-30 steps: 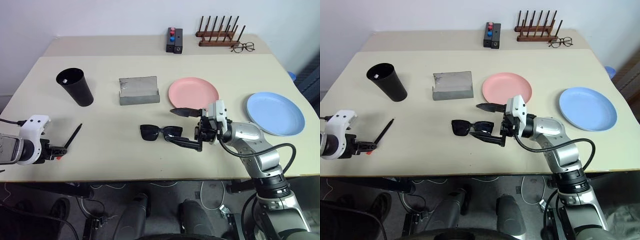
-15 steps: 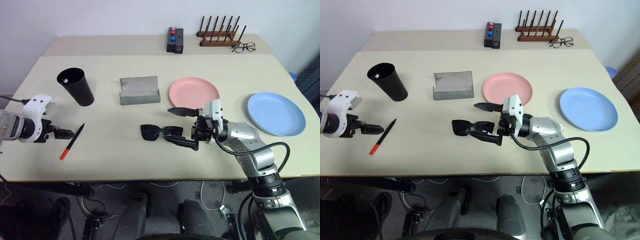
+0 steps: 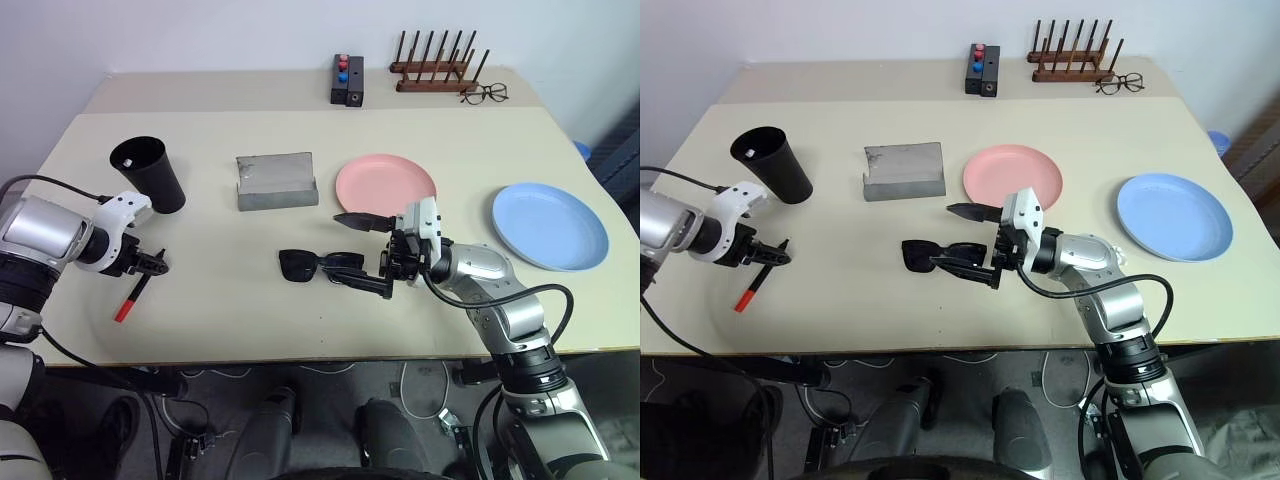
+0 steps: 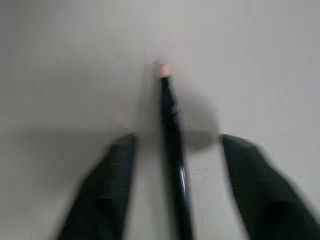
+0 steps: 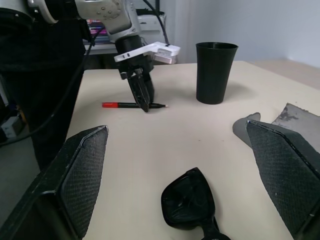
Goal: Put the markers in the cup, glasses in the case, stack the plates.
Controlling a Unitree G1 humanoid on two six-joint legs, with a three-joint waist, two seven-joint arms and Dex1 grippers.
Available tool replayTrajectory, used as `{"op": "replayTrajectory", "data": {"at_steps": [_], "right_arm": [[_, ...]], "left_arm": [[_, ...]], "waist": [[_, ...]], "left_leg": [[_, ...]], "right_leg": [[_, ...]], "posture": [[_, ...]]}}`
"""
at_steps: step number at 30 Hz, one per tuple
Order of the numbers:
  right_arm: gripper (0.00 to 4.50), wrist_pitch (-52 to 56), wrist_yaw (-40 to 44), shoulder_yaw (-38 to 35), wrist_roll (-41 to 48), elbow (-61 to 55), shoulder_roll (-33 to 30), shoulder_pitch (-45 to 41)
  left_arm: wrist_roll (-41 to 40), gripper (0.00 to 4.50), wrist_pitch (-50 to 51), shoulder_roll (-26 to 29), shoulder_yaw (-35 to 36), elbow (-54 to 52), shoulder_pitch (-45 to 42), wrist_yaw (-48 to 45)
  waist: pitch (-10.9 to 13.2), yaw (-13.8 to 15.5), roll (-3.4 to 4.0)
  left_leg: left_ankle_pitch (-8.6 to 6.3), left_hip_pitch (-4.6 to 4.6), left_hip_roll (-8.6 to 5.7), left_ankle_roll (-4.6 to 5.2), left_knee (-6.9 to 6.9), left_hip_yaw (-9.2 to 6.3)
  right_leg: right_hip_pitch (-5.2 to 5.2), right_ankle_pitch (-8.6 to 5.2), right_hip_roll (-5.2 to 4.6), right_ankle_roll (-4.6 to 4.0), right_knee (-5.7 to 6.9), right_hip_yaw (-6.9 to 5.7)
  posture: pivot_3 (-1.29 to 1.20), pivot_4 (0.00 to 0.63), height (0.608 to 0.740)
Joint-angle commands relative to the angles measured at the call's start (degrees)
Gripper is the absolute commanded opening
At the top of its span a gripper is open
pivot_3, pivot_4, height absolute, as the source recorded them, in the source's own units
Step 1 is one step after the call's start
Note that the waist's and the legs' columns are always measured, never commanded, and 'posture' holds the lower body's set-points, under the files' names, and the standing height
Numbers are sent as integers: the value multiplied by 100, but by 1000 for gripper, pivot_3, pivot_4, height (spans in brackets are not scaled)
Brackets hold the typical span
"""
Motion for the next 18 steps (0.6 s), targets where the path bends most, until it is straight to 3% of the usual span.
{"op": "replayTrajectory", "data": {"at_steps": [1,2,9,13,15,18], "right_arm": [[4500,-133,-20,-87,-27,-80,-19,-66],[4500,-138,-23,-80,-31,-71,-16,-73],[4500,-178,27,-72,-73,37,16,-149],[4500,-238,76,-49,-109,165,35,-234],[4500,-269,87,-36,-120,228,72,-301],[4500,-347,98,-14,-168,321,115,-363]], "left_arm": [[84,502,22,28,35,-69,134,-181],[78,28,60,23,92,-98,123,-192],[-319,28,-335,43,1024,-1028,190,-326],[-491,28,-1040,-656,1982,-1116,-327,311],[-466,28,-2245,-1249,2512,-784,-641,856],[-459,28,-3234,-1820,3051,-246,-1022,1398]], "waist": [[0,1,0],[0,1,0],[2,15,-3],[4,43,-7],[4,55,-8],[7,13,-14]], "left_leg": [[0,0,0,0,0,0],[0,1,0,0,0,0],[0,-2,0,0,6,-7],[-4,-4,-1,-7,13,-18],[-5,-4,-4,-8,17,-21],[3,-5,-5,4,19,-24]], "right_leg": [[0,0,0,0,0,0],[1,0,0,0,0,0],[3,0,0,0,0,-6],[7,0,-1,0,0,-16],[11,0,-2,0,-2,-21],[14,3,-2,6,-4,-27]], "posture": [[0,150,740],[0,150,740],[0,150,740],[0,150,740],[0,150,740],[0,150,740]]}}
